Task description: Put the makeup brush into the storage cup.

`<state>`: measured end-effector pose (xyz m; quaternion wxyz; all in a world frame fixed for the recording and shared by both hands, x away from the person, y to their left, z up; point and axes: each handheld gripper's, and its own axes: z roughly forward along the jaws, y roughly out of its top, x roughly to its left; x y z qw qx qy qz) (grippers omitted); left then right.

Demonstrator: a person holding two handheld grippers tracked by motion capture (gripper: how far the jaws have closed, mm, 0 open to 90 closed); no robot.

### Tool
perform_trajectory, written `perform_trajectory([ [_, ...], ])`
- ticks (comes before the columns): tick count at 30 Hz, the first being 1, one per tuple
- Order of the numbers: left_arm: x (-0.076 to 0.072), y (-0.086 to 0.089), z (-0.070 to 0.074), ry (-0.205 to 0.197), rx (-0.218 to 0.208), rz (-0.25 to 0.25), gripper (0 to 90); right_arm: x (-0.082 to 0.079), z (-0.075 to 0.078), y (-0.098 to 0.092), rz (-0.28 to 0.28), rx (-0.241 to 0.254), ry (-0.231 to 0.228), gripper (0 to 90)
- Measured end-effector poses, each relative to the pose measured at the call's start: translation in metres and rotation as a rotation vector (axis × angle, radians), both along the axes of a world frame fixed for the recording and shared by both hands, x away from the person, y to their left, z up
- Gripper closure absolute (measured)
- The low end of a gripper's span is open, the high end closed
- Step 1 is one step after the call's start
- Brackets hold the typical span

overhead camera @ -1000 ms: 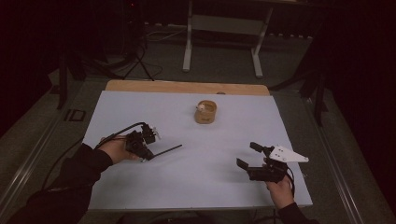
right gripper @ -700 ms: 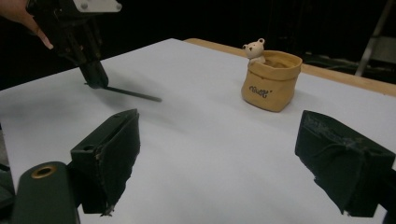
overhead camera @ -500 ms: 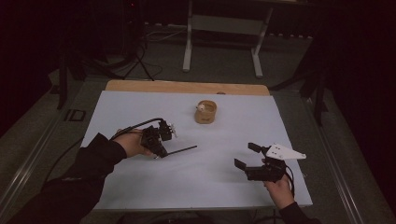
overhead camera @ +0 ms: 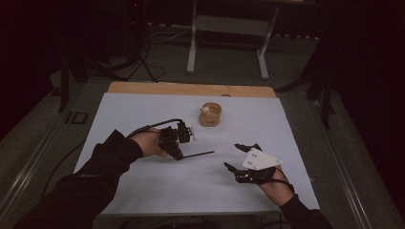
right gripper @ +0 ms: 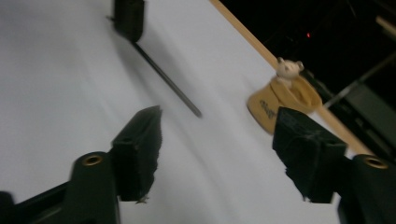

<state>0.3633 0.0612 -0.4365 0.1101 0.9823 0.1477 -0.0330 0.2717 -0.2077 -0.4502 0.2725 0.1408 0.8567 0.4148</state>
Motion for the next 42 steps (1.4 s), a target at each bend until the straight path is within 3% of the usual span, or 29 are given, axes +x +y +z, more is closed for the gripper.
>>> perform_trajectory([
  [7,0.002,-0.015,0.005,0.001,0.006,-0.016,85.4,-0.013,-0.002,0.035,0.093,-0.203,-0.147,44.4],
  [10,-0.001,-0.022,0.007,0.003,0.008,-0.027,85.4,-0.019,-0.01,0.049,0.118,-0.292,-0.202,48.1],
  [12,-0.002,-0.025,0.008,0.005,0.005,-0.037,85.4,-0.022,-0.017,0.057,0.154,-0.379,-0.261,51.3],
  [17,-0.003,-0.032,0.011,0.012,-0.011,-0.038,85.4,-0.026,-0.031,0.075,0.184,-0.495,-0.382,58.6],
  [19,-0.003,-0.035,0.011,0.011,-0.011,-0.037,85.4,-0.028,-0.034,0.082,0.156,-0.525,-0.447,61.3],
  [21,-0.004,-0.036,0.011,0.007,-0.013,-0.036,85.4,-0.027,-0.034,0.087,0.174,-0.554,-0.491,62.9],
  [25,-0.005,-0.037,0.013,0.006,-0.021,-0.042,85.4,-0.025,-0.039,0.095,0.176,-0.592,-0.514,67.7],
  [30,-0.005,-0.035,0.018,-0.002,-0.048,-0.027,85.4,-0.018,-0.044,0.098,0.14,-0.66,-0.594,74.2],
  [37,-0.003,-0.035,0.02,0.002,-0.065,0.015,85.3,-0.014,-0.044,0.101,0.137,-0.685,-0.621,81.6],
  [39,-0.003,-0.035,0.021,-0.014,-0.07,0.015,85.3,-0.014,-0.045,0.101,0.135,-0.694,-0.634,84.6],
  [42,0.0,-0.032,0.024,-0.018,-0.125,0.037,84.9,-0.011,-0.044,0.099,0.12,-0.687,-0.634,85.3],
])
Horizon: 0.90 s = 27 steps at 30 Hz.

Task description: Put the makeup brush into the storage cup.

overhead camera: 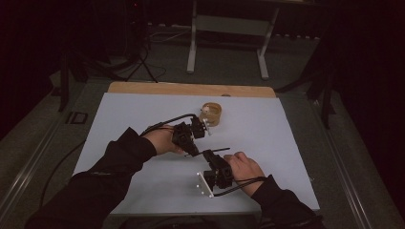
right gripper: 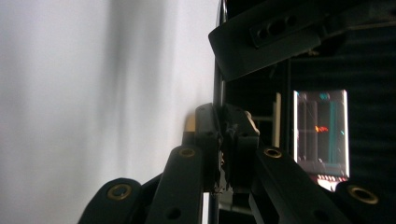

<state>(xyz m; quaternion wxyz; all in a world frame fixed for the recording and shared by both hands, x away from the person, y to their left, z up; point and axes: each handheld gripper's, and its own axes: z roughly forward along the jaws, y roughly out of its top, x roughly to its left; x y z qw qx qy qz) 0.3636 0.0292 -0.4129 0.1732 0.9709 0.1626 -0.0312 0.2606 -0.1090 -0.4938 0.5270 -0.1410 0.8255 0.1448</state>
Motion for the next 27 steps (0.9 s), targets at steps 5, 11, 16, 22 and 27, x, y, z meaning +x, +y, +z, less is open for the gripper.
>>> perform_trajectory([
  [5,0.001,0.005,0.015,-0.097,-0.097,0.027,67.2,0.007,0.01,-0.006,-0.019,0.059,0.012,85.6],
  [11,0.0,0.022,0.036,-0.167,-0.244,0.12,50.1,0.018,0.024,-0.023,-0.091,0.17,0.085,85.6],
  [16,-0.003,0.042,0.046,-0.211,-0.323,0.197,47.0,0.025,0.032,-0.035,-0.148,0.279,0.194,85.6],
  [22,-0.01,0.073,0.047,-0.217,-0.431,0.281,35.1,0.034,0.038,-0.052,-0.202,0.338,0.256,85.6],
  [27,-0.017,0.087,0.04,-0.249,-0.412,0.288,10.1,0.044,0.048,-0.062,-0.249,0.46,0.339,85.7],
])
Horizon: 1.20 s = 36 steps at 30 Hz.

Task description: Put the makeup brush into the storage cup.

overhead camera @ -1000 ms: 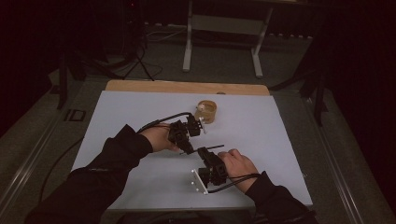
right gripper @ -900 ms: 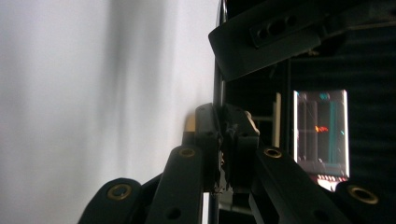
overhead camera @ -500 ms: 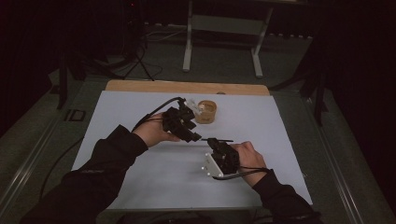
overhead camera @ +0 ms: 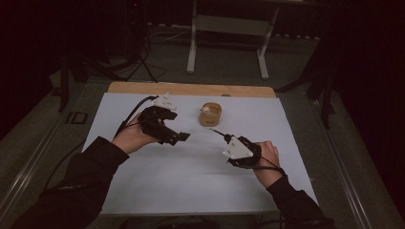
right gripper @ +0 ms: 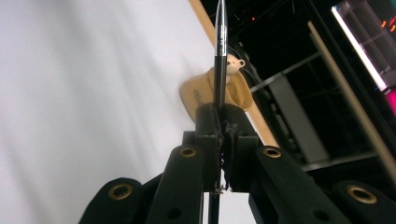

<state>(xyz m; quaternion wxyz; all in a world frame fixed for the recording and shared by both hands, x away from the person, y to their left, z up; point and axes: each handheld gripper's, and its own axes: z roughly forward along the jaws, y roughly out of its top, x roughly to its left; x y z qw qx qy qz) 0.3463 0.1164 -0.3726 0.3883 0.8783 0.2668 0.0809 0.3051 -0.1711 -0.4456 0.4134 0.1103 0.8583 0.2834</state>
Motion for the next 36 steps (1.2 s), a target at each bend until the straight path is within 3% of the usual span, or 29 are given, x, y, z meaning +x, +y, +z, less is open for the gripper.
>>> perform_trajectory([
  [2,-0.001,0.005,-0.006,0.03,-0.016,-0.048,4.9,0.003,0.007,-0.004,-0.02,0.063,0.036,85.7],
  [3,-0.002,0.006,-0.009,0.034,-0.015,-0.051,0.2,0.006,0.011,-0.006,-0.028,0.106,0.063,85.6],
  [5,-0.004,0.01,-0.013,0.027,-0.034,-0.053,0.1,0.01,0.018,-0.009,-0.047,0.175,0.09,85.6],
  [6,-0.005,0.011,-0.015,0.017,-0.046,-0.046,0.1,0.011,0.022,-0.01,-0.051,0.209,0.109,85.7],
  [8,-0.009,0.014,-0.019,-0.041,-0.069,-0.038,0.1,0.015,0.029,-0.012,-0.058,0.256,0.122,85.8],
  [10,-0.013,0.016,-0.023,-0.083,-0.056,-0.038,0.1,0.019,0.036,-0.013,-0.062,0.307,0.139,85.8],
  [25,-0.035,0.044,-0.068,-0.095,-0.217,0.02,0.2,0.059,0.073,-0.023,-0.101,0.584,0.146,85.8],
  [30,-0.048,0.056,-0.085,-0.085,-0.278,0.037,0.4,0.072,0.07,-0.024,-0.105,0.691,0.176,85.8],
  [36,-0.06,0.071,-0.098,-0.093,-0.3,0.088,0.4,0.087,0.067,-0.019,-0.124,0.734,0.182,85.9],
])
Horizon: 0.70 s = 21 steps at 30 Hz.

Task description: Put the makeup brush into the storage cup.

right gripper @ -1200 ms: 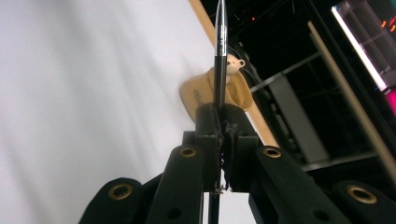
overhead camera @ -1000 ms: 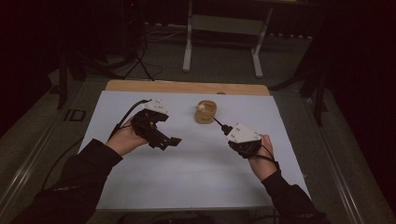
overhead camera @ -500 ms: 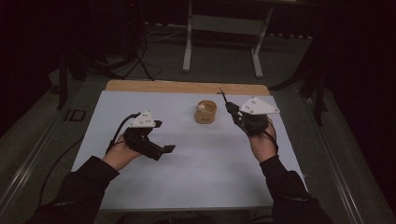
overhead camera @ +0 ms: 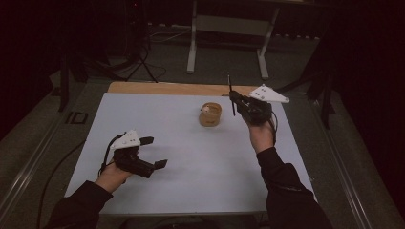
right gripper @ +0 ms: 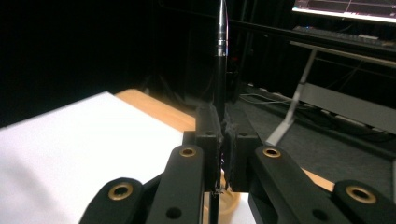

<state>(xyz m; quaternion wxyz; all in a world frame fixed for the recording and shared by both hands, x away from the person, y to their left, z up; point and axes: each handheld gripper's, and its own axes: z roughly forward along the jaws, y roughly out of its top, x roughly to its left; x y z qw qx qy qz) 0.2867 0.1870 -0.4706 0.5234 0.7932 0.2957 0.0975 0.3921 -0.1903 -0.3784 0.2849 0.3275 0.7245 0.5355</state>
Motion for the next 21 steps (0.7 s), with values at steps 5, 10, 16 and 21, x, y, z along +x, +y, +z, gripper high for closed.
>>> perform_trajectory([
  [5,-0.011,0.009,-0.01,-0.02,-0.009,0.042,0.4,0.015,-0.002,0.006,-0.025,0.032,-0.001,85.8],
  [10,-0.019,0.012,-0.02,-0.053,0.009,0.062,0.4,0.031,-0.002,0.011,-0.047,0.085,0.002,85.8],
  [16,-0.023,0.018,-0.031,-0.035,-0.013,0.086,0.4,0.047,-0.007,0.016,-0.082,0.106,0.015,85.8],
  [21,-0.024,0.024,-0.036,-0.026,-0.04,0.104,0.4,0.057,-0.023,0.022,-0.095,0.111,0.055,85.8],
])
